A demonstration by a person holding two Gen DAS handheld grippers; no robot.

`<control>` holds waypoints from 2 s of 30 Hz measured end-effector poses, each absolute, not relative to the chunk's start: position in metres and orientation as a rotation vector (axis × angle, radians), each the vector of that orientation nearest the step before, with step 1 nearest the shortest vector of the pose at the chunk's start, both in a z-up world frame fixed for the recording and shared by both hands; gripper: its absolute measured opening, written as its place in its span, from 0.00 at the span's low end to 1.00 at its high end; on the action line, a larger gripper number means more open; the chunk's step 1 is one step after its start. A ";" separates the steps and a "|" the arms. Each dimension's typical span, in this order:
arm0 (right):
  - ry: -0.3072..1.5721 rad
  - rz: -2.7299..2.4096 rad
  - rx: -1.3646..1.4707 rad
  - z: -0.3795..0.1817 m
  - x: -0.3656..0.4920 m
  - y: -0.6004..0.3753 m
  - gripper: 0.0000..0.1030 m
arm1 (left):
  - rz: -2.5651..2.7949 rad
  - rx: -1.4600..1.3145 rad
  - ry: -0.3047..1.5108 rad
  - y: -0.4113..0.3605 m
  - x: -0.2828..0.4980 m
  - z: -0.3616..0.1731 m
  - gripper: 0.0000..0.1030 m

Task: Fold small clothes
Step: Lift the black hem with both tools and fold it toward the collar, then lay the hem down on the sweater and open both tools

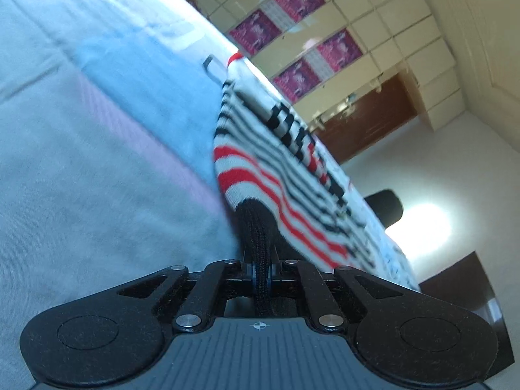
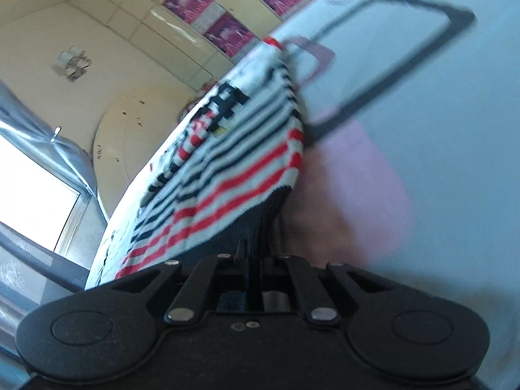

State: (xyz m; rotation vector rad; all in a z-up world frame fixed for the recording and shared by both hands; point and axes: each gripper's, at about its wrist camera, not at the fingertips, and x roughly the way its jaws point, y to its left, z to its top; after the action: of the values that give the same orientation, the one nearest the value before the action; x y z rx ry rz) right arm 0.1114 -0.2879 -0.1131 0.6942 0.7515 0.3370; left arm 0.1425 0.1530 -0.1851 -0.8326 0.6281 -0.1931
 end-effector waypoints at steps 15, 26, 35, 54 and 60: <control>0.570 0.365 0.563 -0.021 0.190 -0.276 0.06 | -0.256 -0.821 0.418 0.158 0.236 -0.101 0.05; 0.556 0.400 0.537 0.015 0.321 -0.279 0.06 | -0.244 -0.745 0.399 0.157 0.362 -0.060 0.05; 0.682 0.426 0.583 -0.043 0.459 -0.278 0.06 | -0.178 -0.720 0.525 0.163 0.476 -0.104 0.05; 0.704 0.462 0.330 -0.073 0.531 -0.263 0.47 | -0.182 -0.206 0.686 0.140 0.561 -0.106 0.62; 0.766 0.482 0.032 -0.078 0.543 -0.216 0.27 | -0.169 -0.160 0.782 0.132 0.574 -0.117 0.29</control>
State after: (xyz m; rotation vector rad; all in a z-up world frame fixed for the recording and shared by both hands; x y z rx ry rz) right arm 0.5427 -0.2158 -0.0784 0.0320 0.7658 0.4819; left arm 0.5743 0.1324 -0.1169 -0.1596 0.7820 -0.1692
